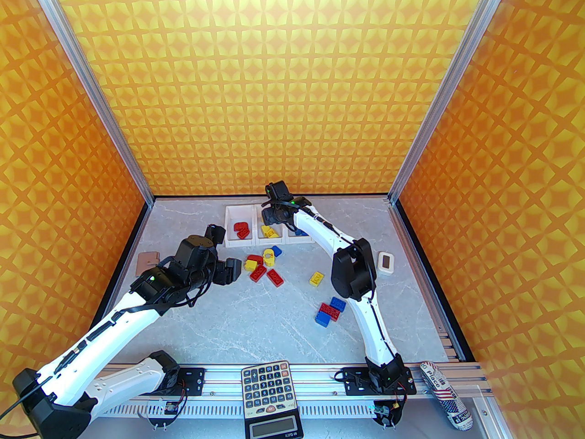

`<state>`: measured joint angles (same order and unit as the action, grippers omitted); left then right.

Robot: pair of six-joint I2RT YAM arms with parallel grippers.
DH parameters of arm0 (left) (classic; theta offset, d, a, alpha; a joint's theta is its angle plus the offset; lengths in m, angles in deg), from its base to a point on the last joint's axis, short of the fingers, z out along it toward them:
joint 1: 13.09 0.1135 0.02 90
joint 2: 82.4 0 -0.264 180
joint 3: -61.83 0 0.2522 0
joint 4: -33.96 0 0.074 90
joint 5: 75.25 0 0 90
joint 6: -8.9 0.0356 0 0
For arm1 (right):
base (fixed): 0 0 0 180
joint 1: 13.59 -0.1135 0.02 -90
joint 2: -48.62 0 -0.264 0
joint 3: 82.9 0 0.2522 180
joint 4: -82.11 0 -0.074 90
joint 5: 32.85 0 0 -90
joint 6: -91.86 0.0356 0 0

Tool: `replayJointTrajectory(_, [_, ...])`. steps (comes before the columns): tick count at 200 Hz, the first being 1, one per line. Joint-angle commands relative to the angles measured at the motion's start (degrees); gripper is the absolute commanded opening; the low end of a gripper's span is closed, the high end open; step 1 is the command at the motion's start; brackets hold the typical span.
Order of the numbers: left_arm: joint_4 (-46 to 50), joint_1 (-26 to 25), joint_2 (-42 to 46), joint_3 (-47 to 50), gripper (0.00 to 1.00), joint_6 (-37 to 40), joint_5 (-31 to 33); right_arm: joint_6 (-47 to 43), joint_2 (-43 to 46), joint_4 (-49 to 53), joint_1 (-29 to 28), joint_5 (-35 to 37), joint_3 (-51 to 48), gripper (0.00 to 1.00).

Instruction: Sort the legos into containers by color

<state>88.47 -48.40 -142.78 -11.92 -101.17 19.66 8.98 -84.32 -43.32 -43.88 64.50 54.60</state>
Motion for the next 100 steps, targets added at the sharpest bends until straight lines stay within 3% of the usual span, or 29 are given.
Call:
replayJointTrajectory(1, [-0.69,-0.39,-1.01,0.44,0.73,0.57,-0.46,-0.74,7.51,-1.48,-0.04,-1.1,-5.96,0.63])
replayJointTrajectory(100, [-5.58,-2.04,-14.9,-0.34,0.72,-0.97,-0.48,0.84,34.48,-9.6,-0.04,-0.9,-40.09,0.64])
